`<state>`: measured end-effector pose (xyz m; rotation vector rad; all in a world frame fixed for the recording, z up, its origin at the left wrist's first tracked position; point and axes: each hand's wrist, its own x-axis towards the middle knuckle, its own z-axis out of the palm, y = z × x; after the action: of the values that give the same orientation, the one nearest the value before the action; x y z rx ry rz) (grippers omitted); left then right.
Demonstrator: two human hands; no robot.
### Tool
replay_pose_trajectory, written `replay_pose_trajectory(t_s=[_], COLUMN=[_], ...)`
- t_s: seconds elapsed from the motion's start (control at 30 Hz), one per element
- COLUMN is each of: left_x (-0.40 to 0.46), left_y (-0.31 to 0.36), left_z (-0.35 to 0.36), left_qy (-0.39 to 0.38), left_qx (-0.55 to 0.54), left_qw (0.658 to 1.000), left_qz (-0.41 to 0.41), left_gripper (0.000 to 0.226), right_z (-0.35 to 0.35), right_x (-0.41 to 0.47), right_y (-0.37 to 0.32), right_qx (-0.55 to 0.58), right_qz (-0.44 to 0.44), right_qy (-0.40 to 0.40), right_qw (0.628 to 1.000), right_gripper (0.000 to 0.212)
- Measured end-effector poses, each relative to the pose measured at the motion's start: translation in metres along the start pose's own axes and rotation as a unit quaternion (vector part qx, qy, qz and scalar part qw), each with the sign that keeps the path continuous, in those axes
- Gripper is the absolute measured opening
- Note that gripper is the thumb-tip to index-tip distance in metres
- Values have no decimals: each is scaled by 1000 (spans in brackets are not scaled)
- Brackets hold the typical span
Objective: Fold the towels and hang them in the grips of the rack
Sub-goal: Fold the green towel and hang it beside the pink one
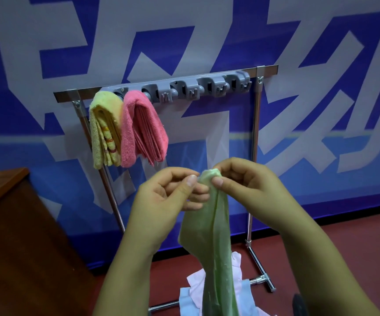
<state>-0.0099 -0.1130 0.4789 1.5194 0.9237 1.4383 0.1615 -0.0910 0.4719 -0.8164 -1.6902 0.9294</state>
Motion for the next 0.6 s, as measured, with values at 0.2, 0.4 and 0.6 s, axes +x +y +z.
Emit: replay_pose_trajectory(t_s=[0.2,0.4,0.6], left_x=[10,10,13], left_y=[-21,-40,-54], left_z=[-24,-22,-49], left_qy=[-32,-166,-163], left_qx=[185,218,208], left_qw=[981,962,962], left_qz=[49,-18,-68], left_gripper=[27,46,39], right_z=[1,2,-9], right_x=[2,5,6], right_y=[4,4,6], right_qx=[105,176,189], right_qz=[12,4,16], right_qy=[8,3,60], right_qw=[994,984,980], right_gripper=[10,10,13])
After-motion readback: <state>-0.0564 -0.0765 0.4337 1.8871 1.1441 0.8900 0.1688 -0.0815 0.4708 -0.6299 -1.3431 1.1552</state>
